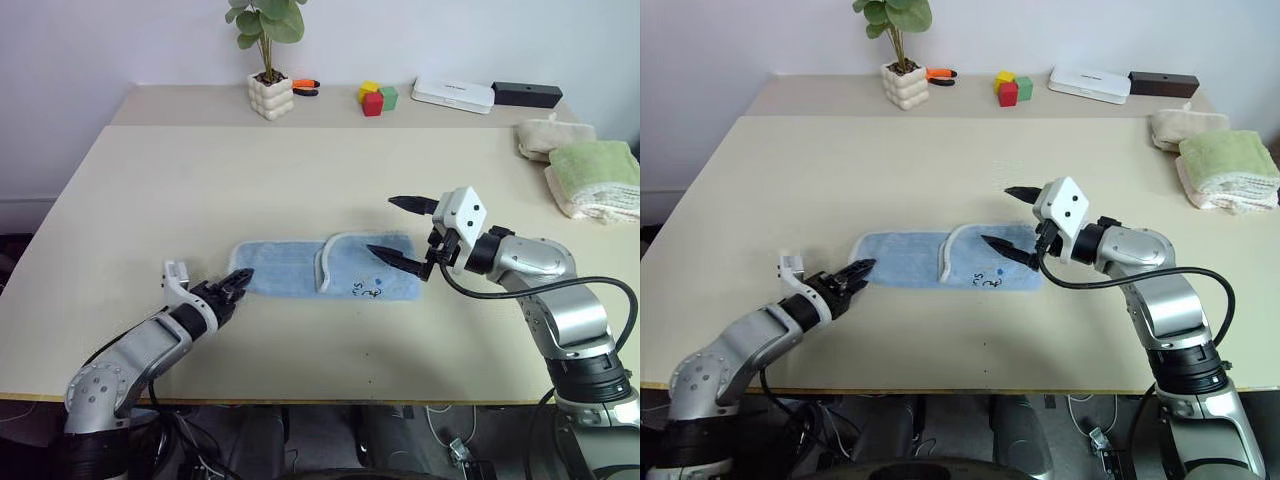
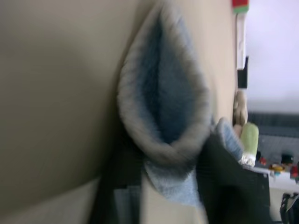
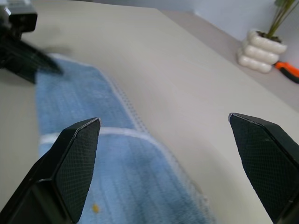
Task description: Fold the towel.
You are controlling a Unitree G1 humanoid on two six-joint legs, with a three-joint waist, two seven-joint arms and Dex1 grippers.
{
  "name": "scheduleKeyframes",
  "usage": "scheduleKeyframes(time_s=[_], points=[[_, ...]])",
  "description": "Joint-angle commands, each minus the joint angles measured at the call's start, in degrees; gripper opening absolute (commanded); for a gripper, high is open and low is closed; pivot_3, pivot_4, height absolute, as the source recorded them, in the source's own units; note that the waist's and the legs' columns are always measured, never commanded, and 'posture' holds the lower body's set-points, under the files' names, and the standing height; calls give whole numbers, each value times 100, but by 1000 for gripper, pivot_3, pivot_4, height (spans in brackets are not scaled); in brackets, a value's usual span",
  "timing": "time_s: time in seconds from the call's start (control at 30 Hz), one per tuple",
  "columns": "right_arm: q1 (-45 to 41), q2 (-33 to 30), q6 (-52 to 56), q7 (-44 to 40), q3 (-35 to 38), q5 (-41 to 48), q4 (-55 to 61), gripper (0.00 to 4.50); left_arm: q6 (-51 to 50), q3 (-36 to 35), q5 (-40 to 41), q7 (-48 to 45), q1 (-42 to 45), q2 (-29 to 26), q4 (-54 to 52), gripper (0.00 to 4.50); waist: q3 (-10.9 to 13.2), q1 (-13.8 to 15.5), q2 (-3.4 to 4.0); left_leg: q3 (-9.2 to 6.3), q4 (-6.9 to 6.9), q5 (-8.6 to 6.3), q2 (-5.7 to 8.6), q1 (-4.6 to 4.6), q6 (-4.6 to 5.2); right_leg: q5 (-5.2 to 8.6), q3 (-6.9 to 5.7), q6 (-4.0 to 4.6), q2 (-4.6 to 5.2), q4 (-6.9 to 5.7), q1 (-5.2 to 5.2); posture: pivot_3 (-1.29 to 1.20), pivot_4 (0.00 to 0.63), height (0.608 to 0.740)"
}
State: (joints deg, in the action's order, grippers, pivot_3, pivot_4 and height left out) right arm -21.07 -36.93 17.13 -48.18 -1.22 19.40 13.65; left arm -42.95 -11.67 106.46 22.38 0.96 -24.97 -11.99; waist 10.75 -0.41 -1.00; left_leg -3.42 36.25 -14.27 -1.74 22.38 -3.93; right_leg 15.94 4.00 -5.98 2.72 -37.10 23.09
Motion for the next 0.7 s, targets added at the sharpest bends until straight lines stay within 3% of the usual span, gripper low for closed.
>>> scheduleKeyframes(time_s=[0.03,0.17,0.27,0.37,0.53,0.7], points=[[105,-171,-241,-25,385,-25,-28,4500,-65,-47,207,-100,115,-11,-174,68,1,-4,-1,0,-1,0,0,0,0,0,0,0,0,0,0,0,150,740],[678,-475,-289,-336,976,344,69,4500,-19,-299,226,-359,358,-150,-433,68,4,-2,-6,-2,-2,0,-1,1,0,-1,-1,-3,-1,0,1,0,150,740],[1116,-661,-199,-631,1398,743,252,4500,-150,-200,-413,-814,771,-460,-521,68,4,-15,-6,-5,-2,0,-2,1,-1,0,-3,-2,-3,-1,2,0,150,740],[1554,-897,-70,-872,1837,1026,409,4500,-374,482,-1304,-1657,1626,-459,-550,68,5,-21,-4,-3,-1,1,0,0,-1,1,-2,0,-4,-1,0,0,150,740],[1563,-958,19,-743,1933,1047,537,4500,-700,1384,-2392,-3005,2105,-262,-507,68,4,-88,-3,5,-3,1,2,-3,-2,-7,8,-16,-7,6,-2,0,150,740],[1693,-960,143,-520,2062,1041,732,4500,-695,2536,-3975,-4678,2920,13,245,68,6,-22,-2,-5,-6,2,0,2,-2,-4,3,-13,-16,0,7,0,150,740]])
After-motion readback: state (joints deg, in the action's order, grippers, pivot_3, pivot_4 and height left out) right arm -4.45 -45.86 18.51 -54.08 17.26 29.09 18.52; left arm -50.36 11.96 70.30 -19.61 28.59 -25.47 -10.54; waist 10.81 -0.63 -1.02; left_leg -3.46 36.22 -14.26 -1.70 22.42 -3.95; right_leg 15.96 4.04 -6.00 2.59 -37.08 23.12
